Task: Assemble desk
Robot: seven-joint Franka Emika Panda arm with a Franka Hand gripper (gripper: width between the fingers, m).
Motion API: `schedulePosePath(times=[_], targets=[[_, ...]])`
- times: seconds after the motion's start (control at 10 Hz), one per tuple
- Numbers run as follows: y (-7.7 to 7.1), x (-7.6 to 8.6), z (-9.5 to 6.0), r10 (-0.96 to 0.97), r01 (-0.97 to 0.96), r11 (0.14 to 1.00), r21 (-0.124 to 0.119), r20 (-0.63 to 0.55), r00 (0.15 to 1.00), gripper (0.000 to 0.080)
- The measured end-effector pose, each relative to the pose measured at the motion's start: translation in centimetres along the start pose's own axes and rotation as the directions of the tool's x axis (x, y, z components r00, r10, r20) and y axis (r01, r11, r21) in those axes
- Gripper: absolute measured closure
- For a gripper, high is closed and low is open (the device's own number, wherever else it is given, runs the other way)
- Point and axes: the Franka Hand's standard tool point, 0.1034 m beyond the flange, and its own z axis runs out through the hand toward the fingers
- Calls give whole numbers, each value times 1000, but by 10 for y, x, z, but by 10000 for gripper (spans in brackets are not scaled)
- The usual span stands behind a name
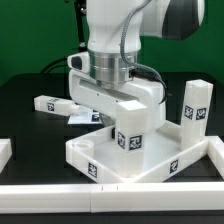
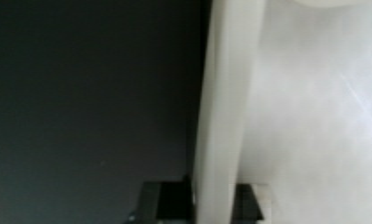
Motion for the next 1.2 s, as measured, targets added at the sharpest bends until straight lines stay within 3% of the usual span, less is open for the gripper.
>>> schedulePosePath(times=[0.2, 0.3, 0.7, 0.8, 1.0, 1.2], targets=[[-16, 22, -14, -322, 321, 947, -25, -16, 947, 742], [-24, 30, -20, -504, 503, 864, -28, -24, 864, 742], [-19, 31, -17, -690, 689, 724, -42, -5, 724, 742], [-20, 34, -19, -754, 753, 656, -52, -3, 657, 742], [-42, 63, -35, -917, 913, 398, -88, -20, 398, 742], [-39, 67, -34, -958, 953, 284, -103, 6, 286, 742]])
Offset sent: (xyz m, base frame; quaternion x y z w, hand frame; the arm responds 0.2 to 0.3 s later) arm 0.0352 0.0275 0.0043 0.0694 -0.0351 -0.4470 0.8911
